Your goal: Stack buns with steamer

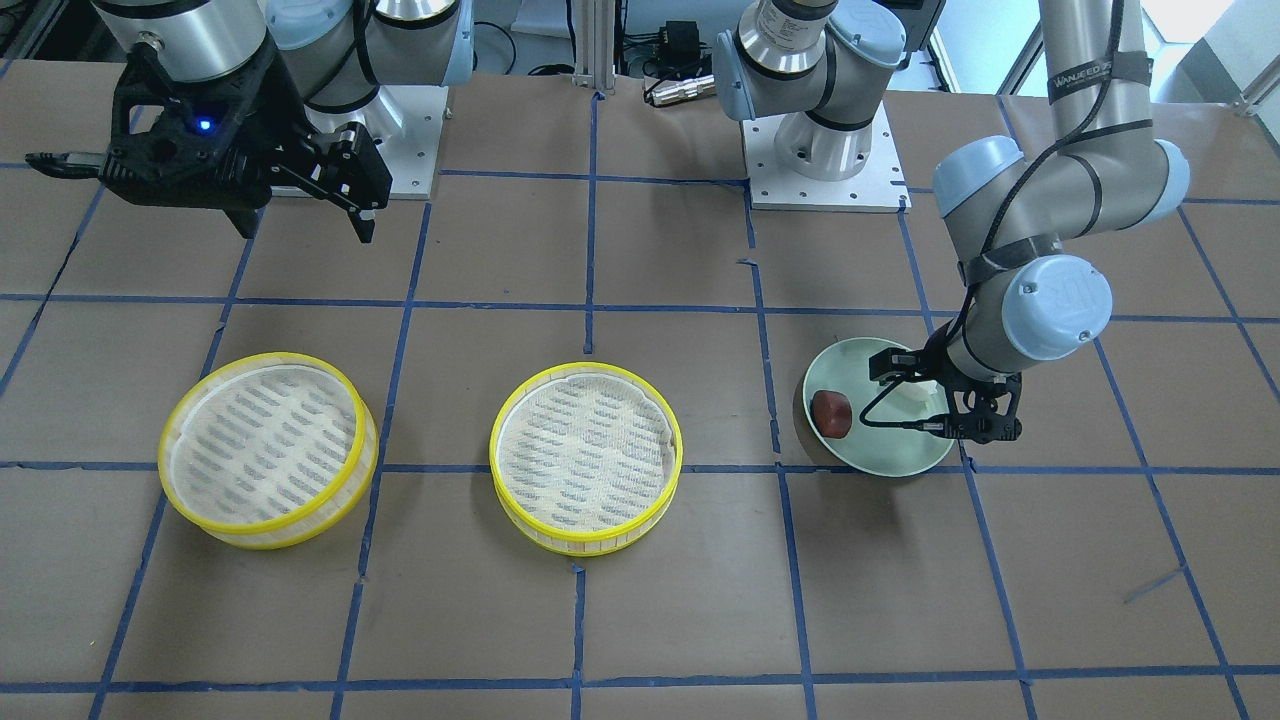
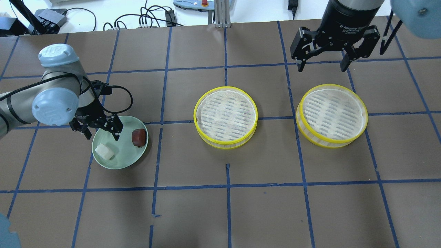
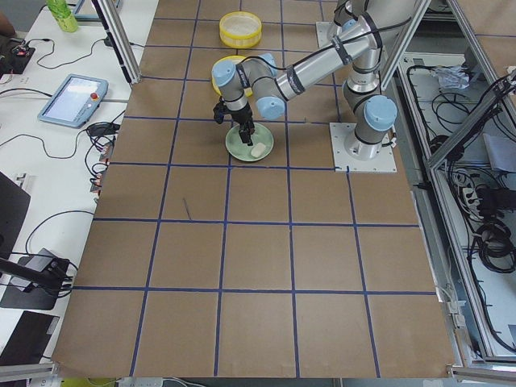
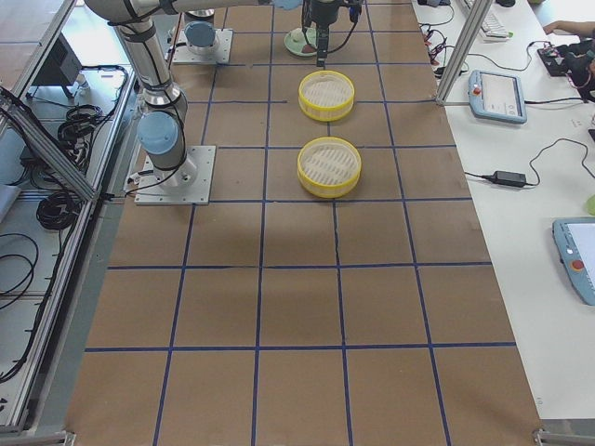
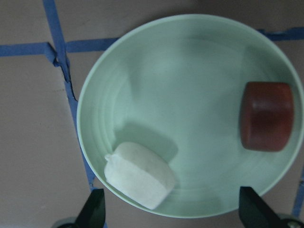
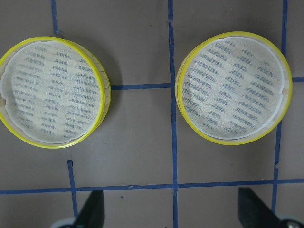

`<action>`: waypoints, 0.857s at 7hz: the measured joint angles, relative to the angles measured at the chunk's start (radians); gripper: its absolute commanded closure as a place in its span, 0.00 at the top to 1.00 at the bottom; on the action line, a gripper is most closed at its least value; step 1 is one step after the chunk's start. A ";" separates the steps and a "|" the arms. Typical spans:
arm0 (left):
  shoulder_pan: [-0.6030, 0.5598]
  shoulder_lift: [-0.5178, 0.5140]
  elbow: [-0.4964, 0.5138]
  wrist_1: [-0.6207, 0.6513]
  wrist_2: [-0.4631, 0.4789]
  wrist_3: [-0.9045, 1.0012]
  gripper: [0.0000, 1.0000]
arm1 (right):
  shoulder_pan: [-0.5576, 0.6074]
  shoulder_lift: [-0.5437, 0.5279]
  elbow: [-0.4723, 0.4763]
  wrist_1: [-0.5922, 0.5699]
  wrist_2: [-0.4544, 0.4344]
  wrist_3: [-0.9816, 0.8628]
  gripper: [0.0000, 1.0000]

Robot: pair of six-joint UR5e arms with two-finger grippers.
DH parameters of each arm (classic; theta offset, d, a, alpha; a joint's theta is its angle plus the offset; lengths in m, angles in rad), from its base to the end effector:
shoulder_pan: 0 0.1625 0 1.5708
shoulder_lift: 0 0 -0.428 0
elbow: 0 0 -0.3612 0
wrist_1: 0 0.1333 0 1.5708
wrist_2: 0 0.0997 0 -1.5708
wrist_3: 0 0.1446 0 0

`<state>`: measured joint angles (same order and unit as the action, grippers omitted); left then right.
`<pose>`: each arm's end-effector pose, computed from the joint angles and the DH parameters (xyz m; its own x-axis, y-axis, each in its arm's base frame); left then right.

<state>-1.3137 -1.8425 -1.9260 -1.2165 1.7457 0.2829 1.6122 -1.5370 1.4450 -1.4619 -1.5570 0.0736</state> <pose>0.0137 -0.4773 0.1989 -0.9943 0.0631 -0.0858 0.0340 0.9516 0.3053 0.1547 -0.4654 0.4772 -0.9994 0.0324 -0.0125 0.0322 0.9993 0.0179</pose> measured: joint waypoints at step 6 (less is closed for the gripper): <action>0.001 -0.032 -0.058 0.009 0.019 0.050 0.02 | -0.026 0.004 0.001 -0.003 0.005 -0.011 1.00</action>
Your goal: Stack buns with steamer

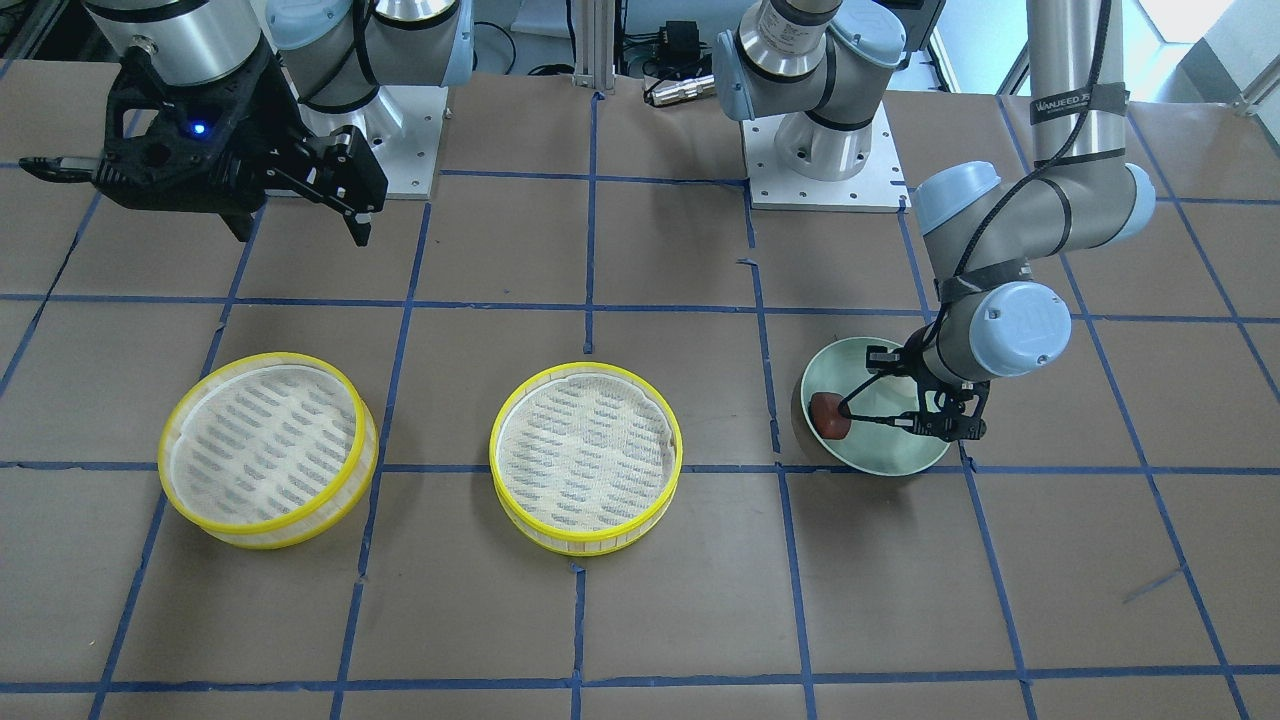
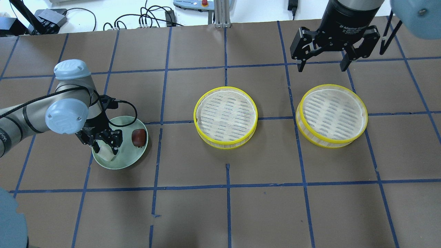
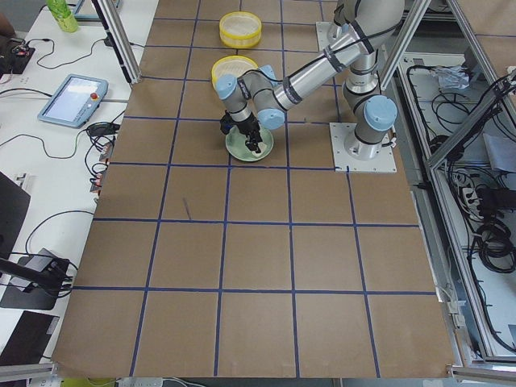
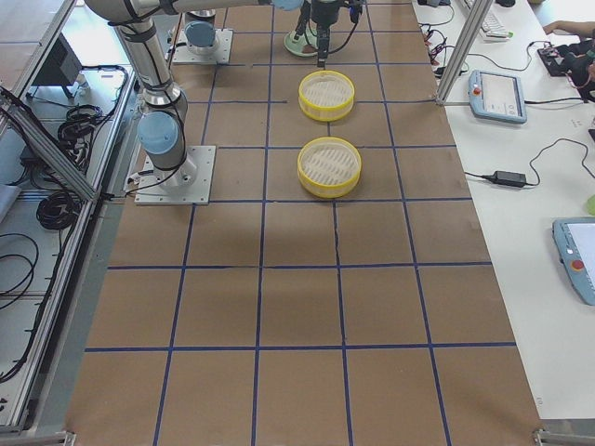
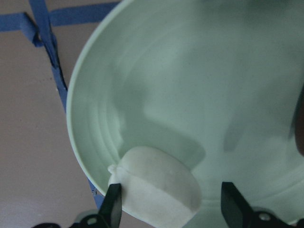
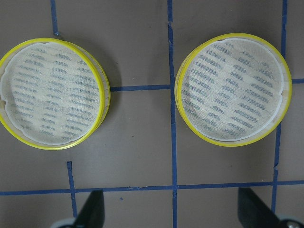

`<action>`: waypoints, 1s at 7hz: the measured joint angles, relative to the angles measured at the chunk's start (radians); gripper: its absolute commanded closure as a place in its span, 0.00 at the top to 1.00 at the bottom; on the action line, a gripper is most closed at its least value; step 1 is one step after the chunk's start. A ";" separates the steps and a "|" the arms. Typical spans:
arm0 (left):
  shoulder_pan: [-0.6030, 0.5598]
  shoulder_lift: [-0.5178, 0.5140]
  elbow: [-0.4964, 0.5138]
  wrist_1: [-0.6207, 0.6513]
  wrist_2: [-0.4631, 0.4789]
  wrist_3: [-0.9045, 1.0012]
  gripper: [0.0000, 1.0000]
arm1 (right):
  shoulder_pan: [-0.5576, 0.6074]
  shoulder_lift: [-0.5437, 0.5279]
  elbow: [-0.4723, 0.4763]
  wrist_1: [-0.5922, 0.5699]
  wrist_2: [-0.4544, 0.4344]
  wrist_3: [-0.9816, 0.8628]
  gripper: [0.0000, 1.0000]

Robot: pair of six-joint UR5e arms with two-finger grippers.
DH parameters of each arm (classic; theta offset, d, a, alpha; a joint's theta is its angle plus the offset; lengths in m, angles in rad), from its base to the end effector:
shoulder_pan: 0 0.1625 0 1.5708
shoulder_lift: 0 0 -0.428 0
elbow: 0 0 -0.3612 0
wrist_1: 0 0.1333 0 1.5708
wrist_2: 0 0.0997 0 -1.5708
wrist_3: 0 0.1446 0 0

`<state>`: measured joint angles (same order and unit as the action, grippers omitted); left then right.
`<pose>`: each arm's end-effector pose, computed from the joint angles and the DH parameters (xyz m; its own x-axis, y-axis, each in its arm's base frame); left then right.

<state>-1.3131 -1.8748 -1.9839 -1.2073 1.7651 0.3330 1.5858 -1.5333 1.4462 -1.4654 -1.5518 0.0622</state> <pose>0.0114 -0.4569 0.1659 -0.9909 0.1213 -0.0580 0.0898 0.9179 0.3865 0.1431 -0.4708 0.4752 -0.9987 0.0475 -0.0178 0.0472 0.9987 0.0194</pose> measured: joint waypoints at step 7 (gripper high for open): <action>-0.278 0.073 0.253 -0.093 -0.227 -0.387 0.04 | -0.379 0.267 0.158 -0.327 -0.056 -0.457 0.97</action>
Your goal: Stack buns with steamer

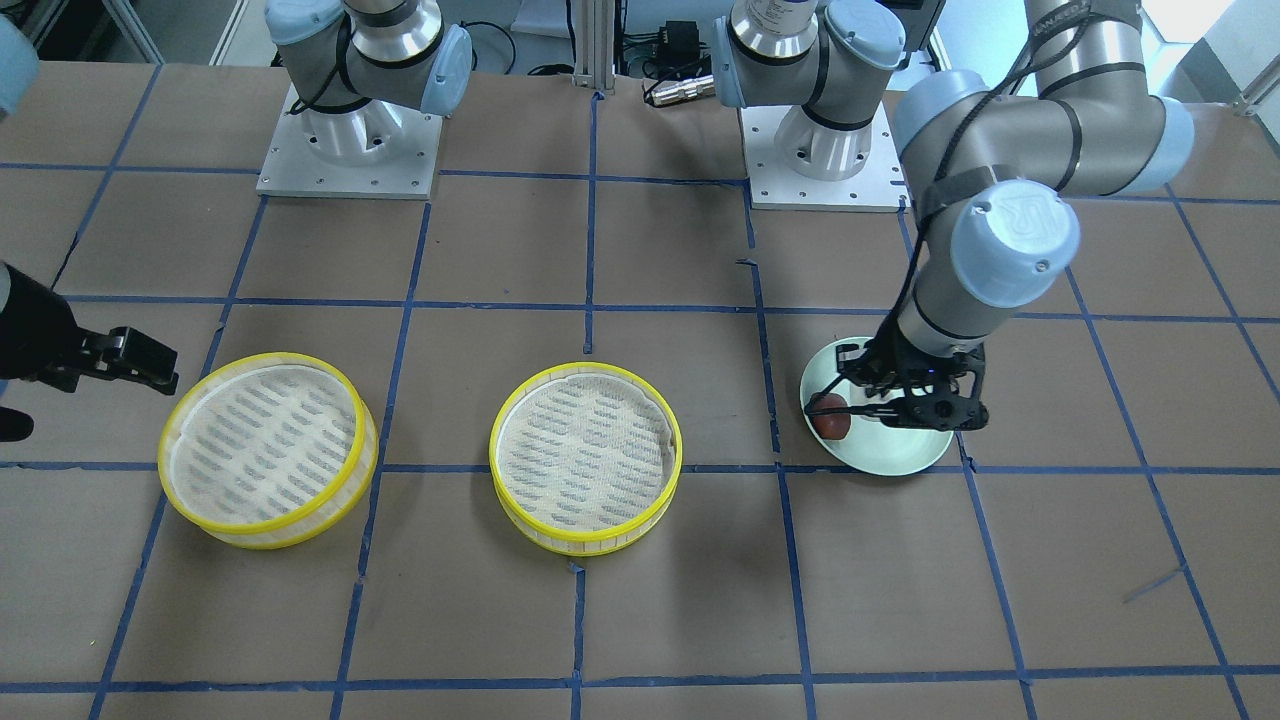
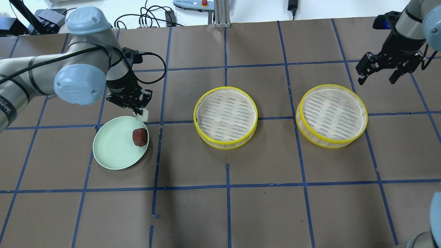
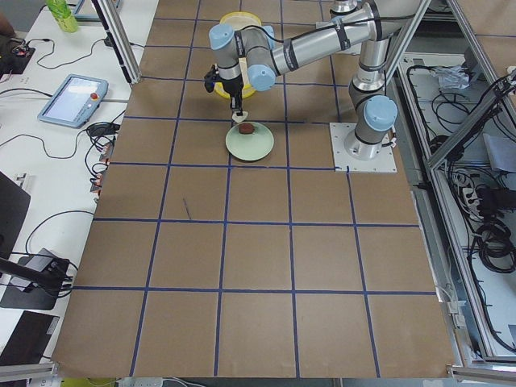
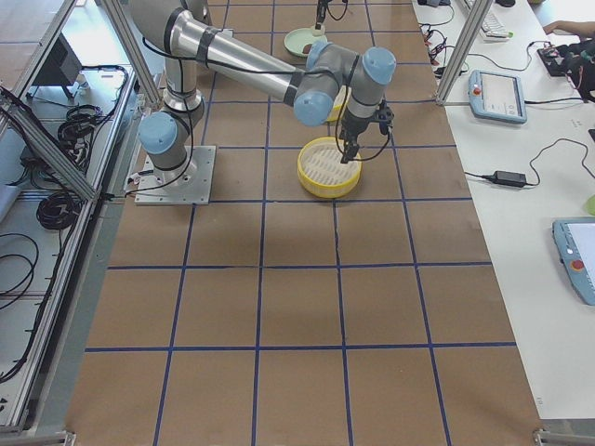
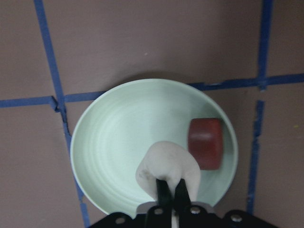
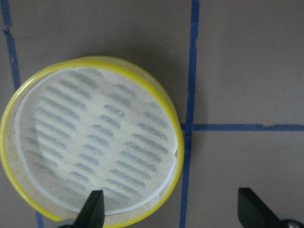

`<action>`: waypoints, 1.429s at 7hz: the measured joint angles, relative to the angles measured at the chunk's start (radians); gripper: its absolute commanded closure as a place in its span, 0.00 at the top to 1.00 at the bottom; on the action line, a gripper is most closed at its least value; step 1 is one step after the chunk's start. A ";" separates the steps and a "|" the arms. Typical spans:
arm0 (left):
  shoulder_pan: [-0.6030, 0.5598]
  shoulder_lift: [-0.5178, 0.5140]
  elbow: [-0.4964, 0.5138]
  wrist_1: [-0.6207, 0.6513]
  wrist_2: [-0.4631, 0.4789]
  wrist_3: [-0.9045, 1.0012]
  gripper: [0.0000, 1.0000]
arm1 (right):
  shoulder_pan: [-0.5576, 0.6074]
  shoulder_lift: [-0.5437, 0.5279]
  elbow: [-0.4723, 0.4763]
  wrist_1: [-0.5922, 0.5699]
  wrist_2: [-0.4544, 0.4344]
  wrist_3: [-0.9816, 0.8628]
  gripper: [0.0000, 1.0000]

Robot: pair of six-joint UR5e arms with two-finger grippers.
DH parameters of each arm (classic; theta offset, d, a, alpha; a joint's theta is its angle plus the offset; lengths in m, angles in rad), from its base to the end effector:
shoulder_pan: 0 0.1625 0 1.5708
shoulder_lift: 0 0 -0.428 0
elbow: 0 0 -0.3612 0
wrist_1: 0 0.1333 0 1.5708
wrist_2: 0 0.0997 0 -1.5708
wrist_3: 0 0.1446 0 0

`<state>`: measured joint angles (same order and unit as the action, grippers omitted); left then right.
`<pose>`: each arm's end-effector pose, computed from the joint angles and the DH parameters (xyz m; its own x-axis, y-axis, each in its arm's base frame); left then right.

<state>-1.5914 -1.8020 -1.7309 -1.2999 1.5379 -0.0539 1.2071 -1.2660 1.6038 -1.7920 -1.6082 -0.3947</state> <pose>-0.1486 -0.5106 0.2859 -0.9990 -0.0369 0.0261 -0.0334 0.9920 0.1217 -0.0766 -0.5609 0.2960 -0.9994 -0.0325 -0.0104 -0.0336 0.9920 0.1217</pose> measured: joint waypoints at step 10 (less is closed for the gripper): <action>-0.209 -0.127 0.001 0.302 -0.068 -0.189 1.00 | -0.052 0.073 0.236 -0.300 -0.002 -0.125 0.04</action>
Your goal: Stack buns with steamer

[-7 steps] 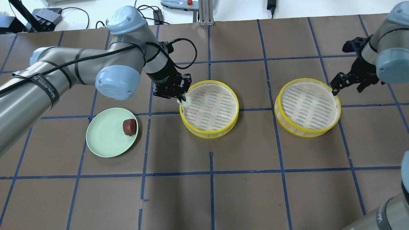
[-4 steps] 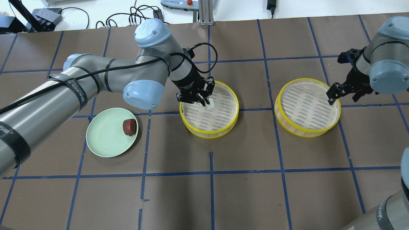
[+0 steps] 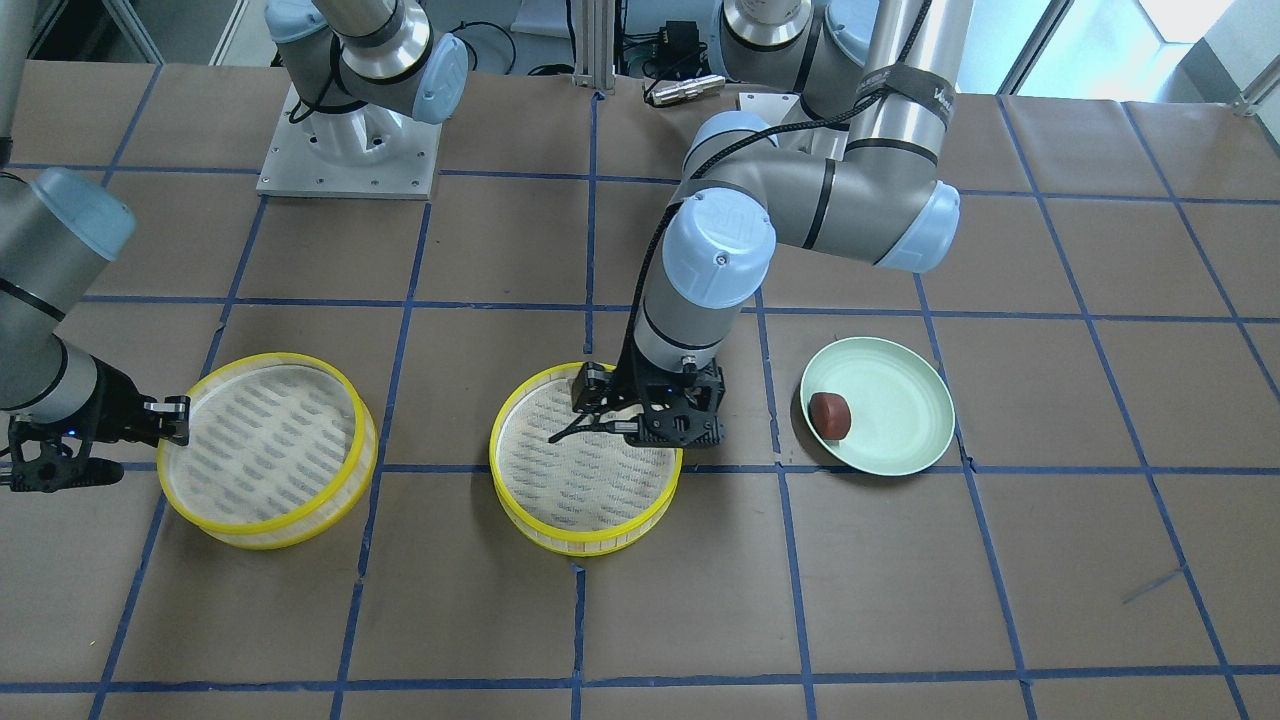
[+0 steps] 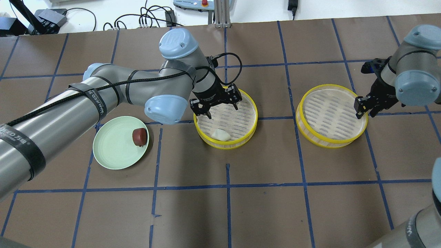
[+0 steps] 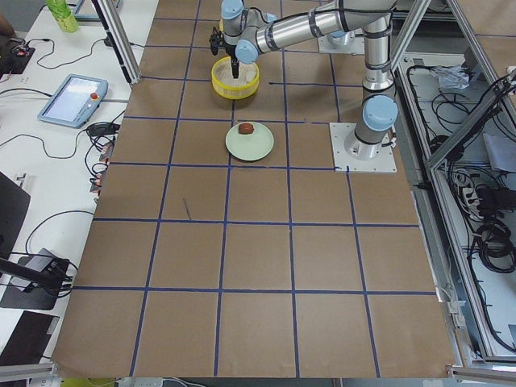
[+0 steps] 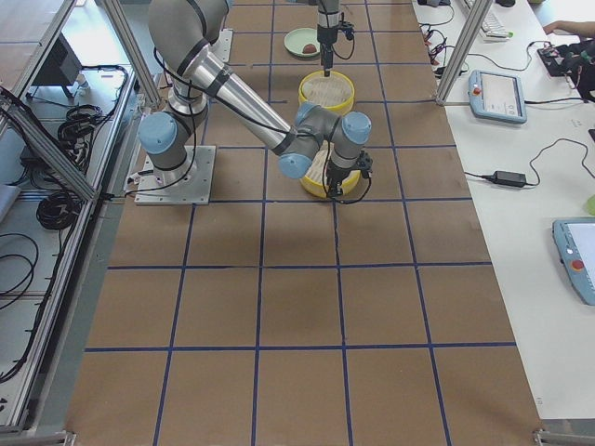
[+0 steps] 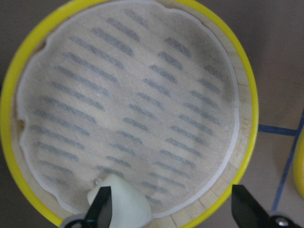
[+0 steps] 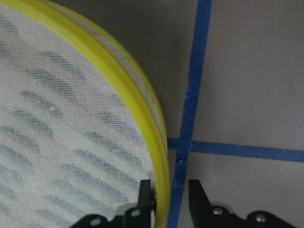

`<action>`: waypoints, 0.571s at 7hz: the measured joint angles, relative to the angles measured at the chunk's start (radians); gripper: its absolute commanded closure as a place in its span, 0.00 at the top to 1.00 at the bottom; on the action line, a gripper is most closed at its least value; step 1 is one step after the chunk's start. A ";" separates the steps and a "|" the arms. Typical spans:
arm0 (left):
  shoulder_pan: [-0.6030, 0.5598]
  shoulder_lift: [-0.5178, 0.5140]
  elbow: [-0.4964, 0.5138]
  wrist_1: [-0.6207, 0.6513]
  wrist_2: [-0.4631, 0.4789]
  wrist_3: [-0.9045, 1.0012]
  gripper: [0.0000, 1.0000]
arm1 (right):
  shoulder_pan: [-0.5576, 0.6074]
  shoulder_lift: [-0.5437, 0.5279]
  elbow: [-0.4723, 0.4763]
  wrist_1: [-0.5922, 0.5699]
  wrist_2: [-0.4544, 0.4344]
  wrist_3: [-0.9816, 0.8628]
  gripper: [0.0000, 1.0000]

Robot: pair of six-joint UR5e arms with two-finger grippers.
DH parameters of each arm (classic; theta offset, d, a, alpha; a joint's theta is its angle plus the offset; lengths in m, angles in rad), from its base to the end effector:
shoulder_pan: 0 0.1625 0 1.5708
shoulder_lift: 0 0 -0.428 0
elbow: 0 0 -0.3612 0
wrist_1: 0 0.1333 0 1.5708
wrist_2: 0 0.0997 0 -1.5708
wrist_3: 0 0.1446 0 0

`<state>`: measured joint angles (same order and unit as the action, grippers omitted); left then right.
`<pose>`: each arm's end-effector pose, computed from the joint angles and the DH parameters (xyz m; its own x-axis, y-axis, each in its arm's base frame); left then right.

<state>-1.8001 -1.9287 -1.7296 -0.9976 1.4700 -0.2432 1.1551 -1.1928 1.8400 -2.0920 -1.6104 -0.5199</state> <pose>-0.2739 -0.5231 0.2469 -0.9938 -0.0093 0.1111 -0.0127 0.9995 -0.0306 -0.0961 -0.5335 0.1866 -0.9941 -0.1046 -0.0283 -0.1074 0.9859 0.1286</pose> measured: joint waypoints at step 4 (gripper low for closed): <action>0.241 0.076 -0.209 0.050 0.072 0.411 0.99 | 0.028 -0.044 -0.045 0.065 0.017 0.035 0.04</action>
<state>-1.5594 -1.8528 -1.9391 -0.9476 1.5422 0.1680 1.1835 -1.2369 1.7954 -2.0269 -1.5931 -0.4844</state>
